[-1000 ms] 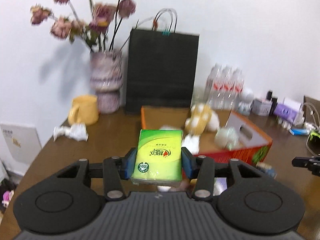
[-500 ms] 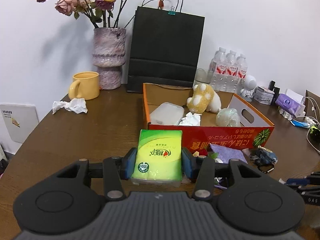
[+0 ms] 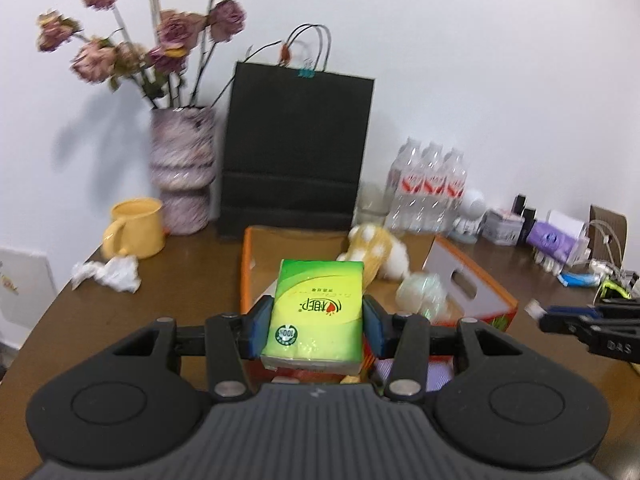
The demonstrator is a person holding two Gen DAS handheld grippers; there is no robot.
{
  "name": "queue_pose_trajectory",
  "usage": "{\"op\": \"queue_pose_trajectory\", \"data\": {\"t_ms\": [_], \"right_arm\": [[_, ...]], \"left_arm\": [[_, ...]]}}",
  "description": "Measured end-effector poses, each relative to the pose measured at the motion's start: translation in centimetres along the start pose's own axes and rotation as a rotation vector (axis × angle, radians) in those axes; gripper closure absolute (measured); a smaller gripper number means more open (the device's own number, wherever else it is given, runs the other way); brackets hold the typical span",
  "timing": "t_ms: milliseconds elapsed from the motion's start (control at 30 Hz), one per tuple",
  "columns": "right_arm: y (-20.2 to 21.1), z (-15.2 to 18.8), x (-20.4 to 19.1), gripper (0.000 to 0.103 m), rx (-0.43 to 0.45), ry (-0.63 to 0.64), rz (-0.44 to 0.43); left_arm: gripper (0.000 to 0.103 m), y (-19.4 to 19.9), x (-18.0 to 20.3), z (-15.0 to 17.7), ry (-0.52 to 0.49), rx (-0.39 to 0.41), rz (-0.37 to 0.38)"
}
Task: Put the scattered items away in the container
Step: 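Move both items over the box and open both grippers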
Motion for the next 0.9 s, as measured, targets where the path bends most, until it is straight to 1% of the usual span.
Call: {"op": "queue_pose_trajectory", "data": {"t_ms": [67,133,233,367,467,567,667,767,833,867,900], "right_arm": [[-1.7,-1.8,0.1,0.089,0.013,-0.018,-0.008],[-4.0,-3.0,0.1,0.089,0.007,-0.032,-0.014],[-7.7,-3.8,0.0,0.089,-0.023,-0.052,-0.020],[-11.9,-3.3,-0.1,0.089,-0.073,-0.089,-0.026],[-14.0,-2.4,-0.4,0.089,-0.100,-0.092,-0.024],[-15.6,-1.8,-0.5,0.088,-0.128,-0.078,-0.013],[-16.6,-1.5,-0.4,0.088,-0.147,-0.069,-0.010],[-17.2,-1.3,-0.4,0.085,-0.167,-0.059,-0.002],[-17.3,-1.1,-0.3,0.085,-0.176,-0.062,-0.001],[-17.4,-1.1,-0.2,0.081,-0.181,-0.064,0.001],[-17.3,-1.1,-0.2,0.074,-0.181,-0.069,-0.002]], "left_arm": [[0.056,-1.8,1.0,-0.7,-0.007,0.001,0.002],[0.056,-3.8,1.9,-1.2,-0.012,-0.002,-0.003],[0.056,-7.1,2.4,-1.4,-0.002,-0.019,-0.027],[0.056,-10.9,1.9,-0.5,0.036,-0.058,-0.056],[0.056,-12.9,1.5,0.4,0.046,-0.084,-0.077],[0.056,-14.5,1.0,1.2,0.046,-0.114,-0.082],[0.055,-15.2,0.9,1.6,0.030,-0.126,-0.088],[0.049,-15.5,1.0,1.7,0.016,-0.122,-0.088],[0.040,-15.5,1.0,1.7,0.011,-0.122,-0.087],[0.037,-15.5,1.1,1.7,0.008,-0.120,-0.084],[0.032,-15.5,1.1,1.7,0.004,-0.118,-0.079]]}}
Point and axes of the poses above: each gripper's, at about its wrist camera, not at the fingertips, and y roughly against the way its jaws point, x to its right, z to its underside, the point moved 8 cm from there along -y, roughly the way its jaws point, and after that the axes turned 6 degrees about y, right-handed, at the moved point
